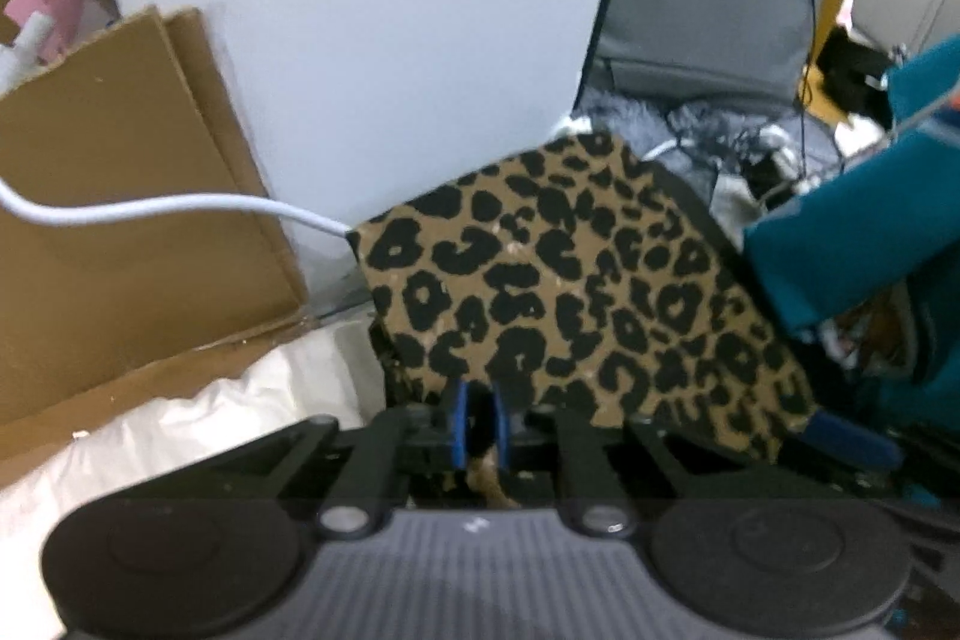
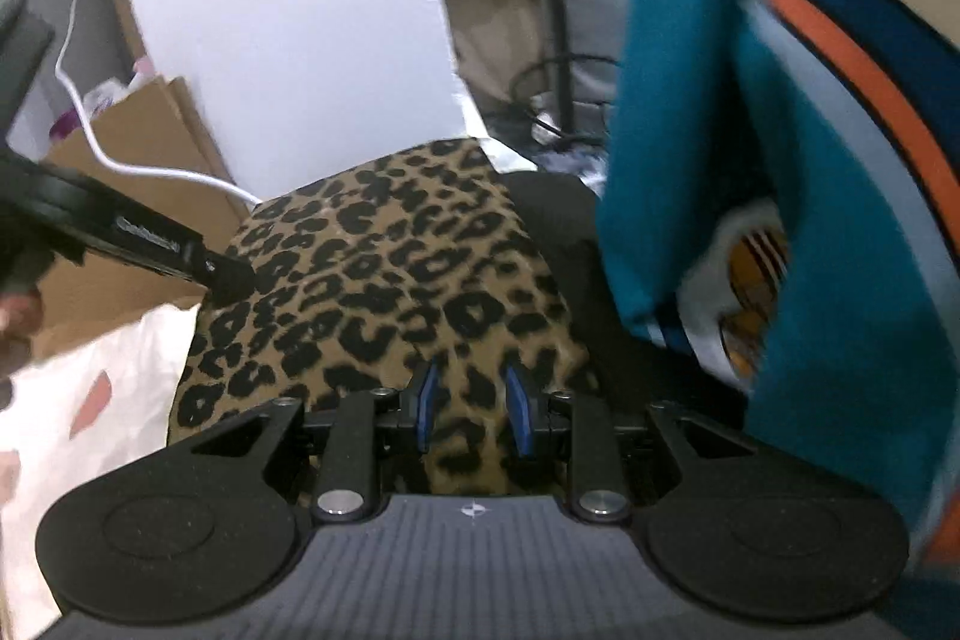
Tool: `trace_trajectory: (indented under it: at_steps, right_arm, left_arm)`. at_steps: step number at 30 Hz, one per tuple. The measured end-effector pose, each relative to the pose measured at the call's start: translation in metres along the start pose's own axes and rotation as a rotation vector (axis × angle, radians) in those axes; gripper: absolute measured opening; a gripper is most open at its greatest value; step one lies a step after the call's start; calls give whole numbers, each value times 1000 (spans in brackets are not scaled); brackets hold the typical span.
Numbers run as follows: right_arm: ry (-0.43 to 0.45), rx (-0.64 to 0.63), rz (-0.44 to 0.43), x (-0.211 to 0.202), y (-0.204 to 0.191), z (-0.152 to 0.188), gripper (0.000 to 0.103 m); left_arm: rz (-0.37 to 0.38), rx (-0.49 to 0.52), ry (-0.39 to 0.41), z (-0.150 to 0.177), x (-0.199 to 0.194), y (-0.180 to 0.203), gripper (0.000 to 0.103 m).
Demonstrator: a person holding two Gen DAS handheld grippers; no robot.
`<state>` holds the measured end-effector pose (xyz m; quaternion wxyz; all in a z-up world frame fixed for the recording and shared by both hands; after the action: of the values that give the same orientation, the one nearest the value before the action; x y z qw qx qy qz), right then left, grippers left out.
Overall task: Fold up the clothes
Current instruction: 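Lower the folded skirt onto the bed beside the teal cloth with both grippers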
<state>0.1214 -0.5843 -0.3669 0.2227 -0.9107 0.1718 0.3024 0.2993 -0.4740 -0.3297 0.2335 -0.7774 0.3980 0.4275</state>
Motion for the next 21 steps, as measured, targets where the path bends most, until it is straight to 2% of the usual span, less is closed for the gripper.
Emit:
trace_trajectory:
  at_steps: [2,5,10,16,18,21]
  right_arm:
    - [-3,-6,7,-5,7,10,27]
    - [-8,-26,23,-11,13,21,32]
    - [-4,38,63,-24,31,29,36]
    - [30,73,35,-37,31,35,39]
    - [38,65,23,-37,27,34,40]
    - [26,52,18,-29,20,33,40]
  left_arm:
    - [-13,12,-9,3,6,1,10]
    - [-30,40,-11,4,9,5,10]
    - [-47,107,-22,-3,-9,13,11]
    - [1,241,11,0,-44,36,12]
    - [19,272,17,6,-49,45,20]
    - [20,276,7,17,-40,47,23]
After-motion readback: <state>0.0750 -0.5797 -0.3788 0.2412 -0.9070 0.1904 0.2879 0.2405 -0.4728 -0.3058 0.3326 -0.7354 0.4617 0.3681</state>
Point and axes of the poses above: each gripper's, at about its wrist camera, not at the fingertips, and x roughly the way its jaws point, y to its right, z to its underside, the point moved 1 cm from there along x, roughly the way its jaws point, and after that the axes turned 7 degrees about x, right-handed, at the moved point
